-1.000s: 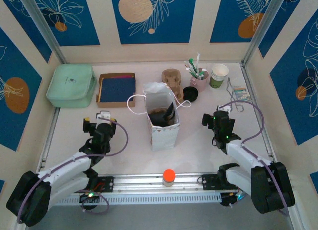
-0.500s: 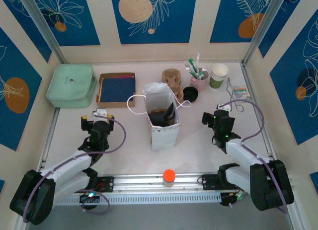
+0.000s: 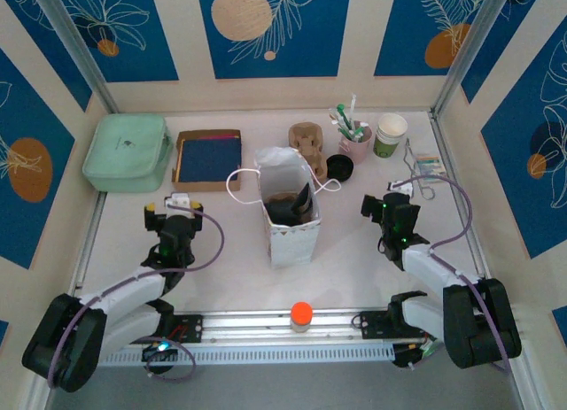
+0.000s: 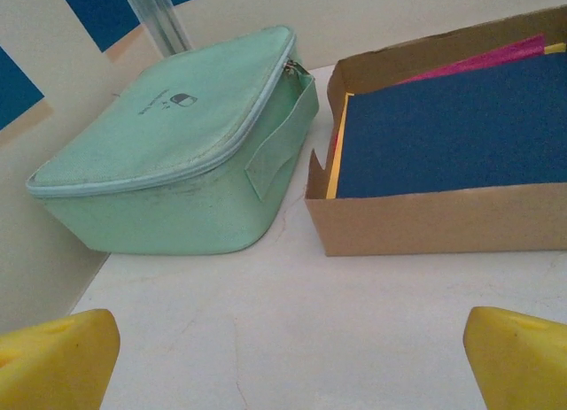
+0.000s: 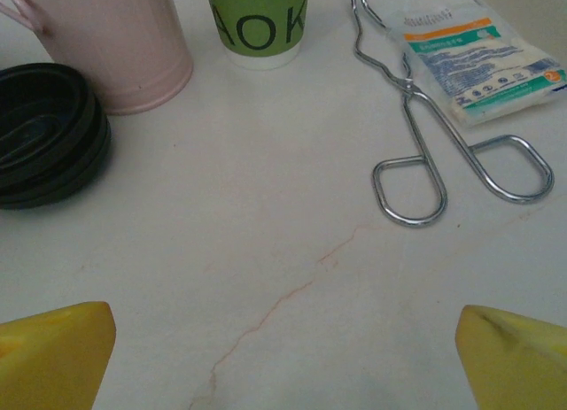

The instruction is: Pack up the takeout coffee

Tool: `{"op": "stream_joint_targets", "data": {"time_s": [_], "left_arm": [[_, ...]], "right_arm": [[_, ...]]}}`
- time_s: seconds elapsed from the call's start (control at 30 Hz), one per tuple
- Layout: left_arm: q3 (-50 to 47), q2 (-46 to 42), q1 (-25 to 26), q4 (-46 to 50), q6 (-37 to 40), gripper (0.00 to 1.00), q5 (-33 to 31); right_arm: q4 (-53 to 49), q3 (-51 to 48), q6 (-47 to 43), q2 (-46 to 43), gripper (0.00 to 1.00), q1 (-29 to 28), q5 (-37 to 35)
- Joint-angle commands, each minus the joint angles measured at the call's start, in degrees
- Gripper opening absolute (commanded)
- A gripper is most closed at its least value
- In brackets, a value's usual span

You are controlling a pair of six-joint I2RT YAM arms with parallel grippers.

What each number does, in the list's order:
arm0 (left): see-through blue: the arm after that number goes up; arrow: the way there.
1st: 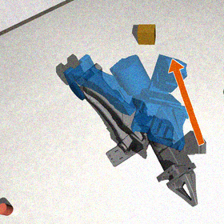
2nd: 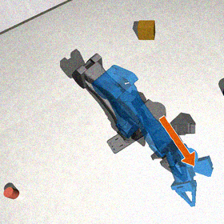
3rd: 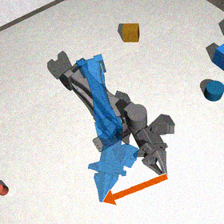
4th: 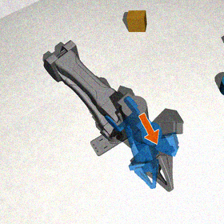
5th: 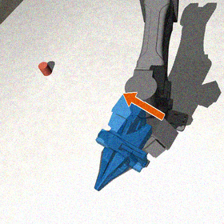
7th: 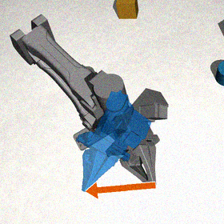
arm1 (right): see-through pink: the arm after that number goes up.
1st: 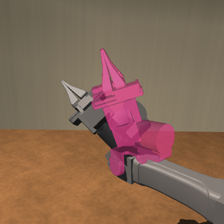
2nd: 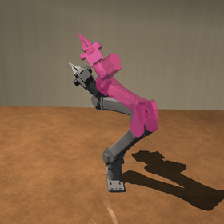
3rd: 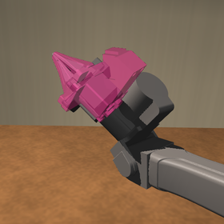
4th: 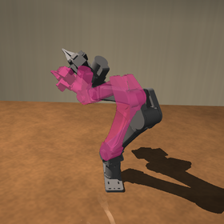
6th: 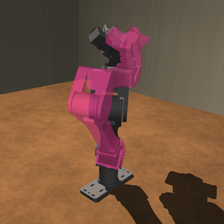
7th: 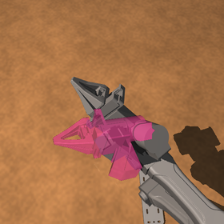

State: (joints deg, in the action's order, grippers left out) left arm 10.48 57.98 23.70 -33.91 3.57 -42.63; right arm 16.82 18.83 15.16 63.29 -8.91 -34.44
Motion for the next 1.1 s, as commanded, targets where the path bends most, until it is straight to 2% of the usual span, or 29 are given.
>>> {"op": "stream_joint_targets", "data": {"time_s": [0.0, 0.53, 1.07], "left_arm": [[-0.63, 1.01, -0.85, -4.52, 0.9, 0.99, 0.85], [-2.92, 6.37, -2.72, -18.2, 2.13, 0.99, 2.14], [-5.73, 11.19, -6.29, -29.92, -0.39, 0.99, 5.53]], "right_arm": [[3.69, 1.16, -0.57, 0.85, 0.99, 0.5, 0.29], [8.81, 2.35, -0.59, 5.48, 0.99, 3.12, 1.21], [13.2, 1.74, -0.33, 6.85, 0.98, 5.1, 2.44]]}}
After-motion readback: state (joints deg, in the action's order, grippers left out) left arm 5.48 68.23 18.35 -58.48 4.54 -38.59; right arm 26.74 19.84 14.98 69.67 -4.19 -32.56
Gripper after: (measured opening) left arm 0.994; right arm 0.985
